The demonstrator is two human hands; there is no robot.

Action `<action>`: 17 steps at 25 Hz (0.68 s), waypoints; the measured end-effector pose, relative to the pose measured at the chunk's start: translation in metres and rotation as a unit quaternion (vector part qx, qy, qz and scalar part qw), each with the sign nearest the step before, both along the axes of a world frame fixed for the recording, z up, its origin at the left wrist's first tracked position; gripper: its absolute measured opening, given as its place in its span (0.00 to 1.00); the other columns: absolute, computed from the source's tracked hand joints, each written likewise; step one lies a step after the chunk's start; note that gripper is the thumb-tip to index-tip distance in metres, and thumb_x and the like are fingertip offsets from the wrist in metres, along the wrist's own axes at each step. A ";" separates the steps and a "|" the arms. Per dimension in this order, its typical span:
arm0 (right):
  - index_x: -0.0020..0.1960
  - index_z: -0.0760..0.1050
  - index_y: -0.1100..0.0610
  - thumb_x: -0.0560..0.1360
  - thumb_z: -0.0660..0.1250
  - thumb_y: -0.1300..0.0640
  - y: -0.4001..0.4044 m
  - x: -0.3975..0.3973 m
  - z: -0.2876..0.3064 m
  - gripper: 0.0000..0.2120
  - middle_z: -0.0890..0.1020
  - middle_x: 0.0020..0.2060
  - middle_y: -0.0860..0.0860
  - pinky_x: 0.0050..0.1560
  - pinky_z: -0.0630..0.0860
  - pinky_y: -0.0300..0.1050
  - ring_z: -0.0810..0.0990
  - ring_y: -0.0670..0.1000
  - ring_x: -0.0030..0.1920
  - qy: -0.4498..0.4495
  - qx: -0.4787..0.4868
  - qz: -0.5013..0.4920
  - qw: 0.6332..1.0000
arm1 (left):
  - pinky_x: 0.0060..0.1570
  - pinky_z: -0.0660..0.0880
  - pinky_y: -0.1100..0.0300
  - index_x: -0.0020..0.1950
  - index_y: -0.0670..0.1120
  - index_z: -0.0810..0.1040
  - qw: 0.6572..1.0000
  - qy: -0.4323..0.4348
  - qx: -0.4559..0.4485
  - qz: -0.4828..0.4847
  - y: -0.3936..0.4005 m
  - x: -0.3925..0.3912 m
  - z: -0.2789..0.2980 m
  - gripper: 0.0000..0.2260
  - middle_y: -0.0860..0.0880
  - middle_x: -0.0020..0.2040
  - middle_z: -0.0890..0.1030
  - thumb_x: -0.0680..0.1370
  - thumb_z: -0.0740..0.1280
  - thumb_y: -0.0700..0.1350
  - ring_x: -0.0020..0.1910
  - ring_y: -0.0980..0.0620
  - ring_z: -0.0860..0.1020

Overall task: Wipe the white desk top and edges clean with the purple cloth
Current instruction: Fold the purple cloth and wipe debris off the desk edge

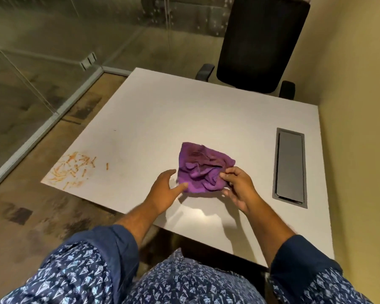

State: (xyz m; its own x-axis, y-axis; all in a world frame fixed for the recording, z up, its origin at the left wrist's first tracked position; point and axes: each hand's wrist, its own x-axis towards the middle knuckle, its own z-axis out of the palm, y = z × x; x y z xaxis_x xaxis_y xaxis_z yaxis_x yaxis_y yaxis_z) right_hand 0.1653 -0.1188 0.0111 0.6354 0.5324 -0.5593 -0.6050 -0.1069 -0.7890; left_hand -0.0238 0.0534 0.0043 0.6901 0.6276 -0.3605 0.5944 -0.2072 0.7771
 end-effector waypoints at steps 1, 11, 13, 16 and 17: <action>0.51 0.75 0.56 0.80 0.68 0.72 0.009 -0.010 0.007 0.12 0.83 0.44 0.55 0.27 0.80 0.41 0.86 0.46 0.34 0.032 0.035 -0.001 0.999 | 0.80 0.65 0.49 0.83 0.50 0.66 0.998 -0.019 -0.051 0.044 0.004 -0.001 0.005 0.35 0.47 0.83 0.67 0.80 0.72 0.61 0.81 0.47 0.67; 0.75 0.73 0.65 0.70 0.71 0.77 0.111 -0.128 0.015 0.34 0.81 0.68 0.65 0.70 0.78 0.64 0.80 0.66 0.68 0.060 0.167 0.203 0.963 | 0.69 0.74 0.29 0.75 0.50 0.74 0.836 -0.098 -0.496 0.212 0.090 -0.083 0.011 0.42 0.41 0.70 0.82 0.73 0.60 0.79 0.67 0.36 0.82; 0.72 0.77 0.61 0.69 0.73 0.76 0.142 -0.158 0.025 0.33 0.84 0.65 0.62 0.64 0.83 0.57 0.83 0.64 0.66 -0.029 0.087 0.255 0.963 | 0.70 0.74 0.31 0.72 0.50 0.77 0.841 -0.102 -0.493 0.200 0.121 -0.113 0.015 0.38 0.41 0.67 0.84 0.75 0.60 0.77 0.66 0.37 0.83; 0.67 0.82 0.61 0.77 0.74 0.67 0.190 -0.204 0.035 0.18 0.87 0.61 0.62 0.60 0.83 0.51 0.86 0.59 0.59 -0.095 0.040 0.299 0.949 | 0.70 0.76 0.41 0.70 0.47 0.81 0.848 -0.137 -0.475 0.191 0.168 -0.155 0.017 0.28 0.41 0.65 0.86 0.82 0.62 0.67 0.66 0.41 0.83; 0.66 0.83 0.61 0.81 0.72 0.62 0.203 -0.216 0.036 0.14 0.86 0.61 0.63 0.60 0.82 0.52 0.86 0.58 0.59 -0.088 0.034 0.292 0.952 | 0.71 0.76 0.43 0.70 0.46 0.82 0.848 -0.153 -0.463 0.206 0.182 -0.165 0.015 0.25 0.41 0.66 0.85 0.84 0.64 0.62 0.67 0.41 0.83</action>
State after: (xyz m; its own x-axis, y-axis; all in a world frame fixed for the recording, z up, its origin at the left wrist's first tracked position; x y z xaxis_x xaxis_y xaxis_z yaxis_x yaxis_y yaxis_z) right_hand -0.0512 0.0840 0.0469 0.3006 0.8546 -0.4235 -0.3167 -0.3294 -0.8895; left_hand -0.1890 0.2350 0.0198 0.6319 0.3837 -0.6734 0.2090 0.7523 0.6248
